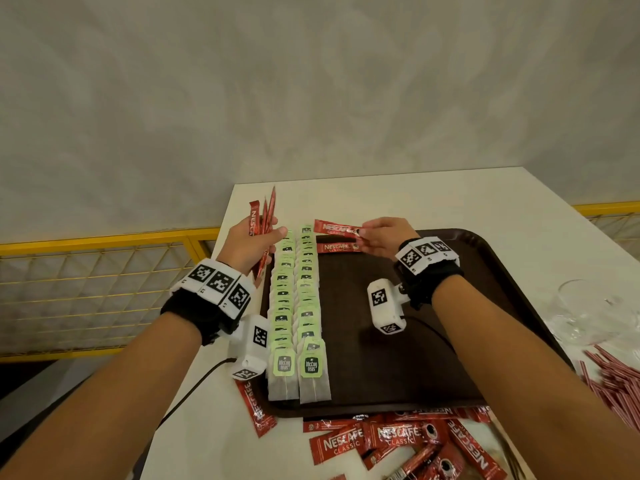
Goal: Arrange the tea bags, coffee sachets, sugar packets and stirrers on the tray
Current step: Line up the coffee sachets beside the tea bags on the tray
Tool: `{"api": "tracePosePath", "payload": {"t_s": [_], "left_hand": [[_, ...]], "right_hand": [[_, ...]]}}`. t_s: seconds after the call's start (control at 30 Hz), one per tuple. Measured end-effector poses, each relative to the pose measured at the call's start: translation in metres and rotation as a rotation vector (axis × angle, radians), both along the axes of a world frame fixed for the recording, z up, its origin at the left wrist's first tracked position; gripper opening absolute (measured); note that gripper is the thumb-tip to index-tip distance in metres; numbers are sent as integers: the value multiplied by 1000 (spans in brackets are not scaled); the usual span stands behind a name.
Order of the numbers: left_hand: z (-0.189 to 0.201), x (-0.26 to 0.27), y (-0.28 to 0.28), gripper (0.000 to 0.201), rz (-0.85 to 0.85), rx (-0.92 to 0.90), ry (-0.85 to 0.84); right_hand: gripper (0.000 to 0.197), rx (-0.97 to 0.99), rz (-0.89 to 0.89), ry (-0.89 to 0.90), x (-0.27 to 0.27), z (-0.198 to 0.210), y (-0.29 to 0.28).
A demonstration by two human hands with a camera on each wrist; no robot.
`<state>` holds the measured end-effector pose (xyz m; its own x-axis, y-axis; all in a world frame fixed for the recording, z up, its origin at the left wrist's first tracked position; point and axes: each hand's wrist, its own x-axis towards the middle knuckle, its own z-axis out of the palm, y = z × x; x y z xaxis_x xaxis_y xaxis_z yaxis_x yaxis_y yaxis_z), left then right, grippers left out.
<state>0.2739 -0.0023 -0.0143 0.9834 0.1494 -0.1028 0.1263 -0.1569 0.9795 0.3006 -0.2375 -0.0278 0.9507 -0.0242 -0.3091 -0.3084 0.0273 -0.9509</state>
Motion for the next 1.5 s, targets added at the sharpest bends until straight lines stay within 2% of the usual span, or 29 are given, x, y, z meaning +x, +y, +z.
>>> {"api": "tracePosePath", "payload": {"t_s": [0.1,0.17,0.3,0.4,0.57,0.63,0.7,0.77,0.83,1.0,1.13,1.3,1.37,1.5], "left_hand": [[-5,1,10,12,29,-103,91],[-7,-2,13,11,23,-141,128],[-9,-7,10,12,-63,-145,187],[-8,-10,9,18,-112,-115,199],[-6,-8,13,13,-90,-111,195],[-6,-8,13,17,-93,-110,199],[-6,-8,12,23,-105,-130,212],[-6,-8,10,23,-122,-138,231],[-6,-9,6,15,-134,-124,240],[-7,-11,-1,16,-174,-37,250],[-4,-11,-1,21,-193,-3,222],[-4,-10,0,24,-194,21,210],[-4,-10,-2,26,-182,25,204],[1,-13,-10,31,-243,65,173]], "right_hand": [[9,-322,-22,92,11,-20,-17],[10,-461,19,122,15,-28,-18],[19,-526,45,110,22,-36,-10],[14,-583,42,114,26,-34,-3],[13,-686,60,90,34,-32,5],[17,-724,71,83,36,-31,6],[12,-751,83,76,36,-28,7],[27,-769,96,79,35,-27,7],[32,-785,114,79,34,-26,8],[33,-787,123,54,34,-27,6],[23,-788,92,19,31,-29,5],[33,-854,72,-114,24,-24,9],[38,-797,137,-174,20,-12,16],[46,-458,384,-185,4,19,38]]}}
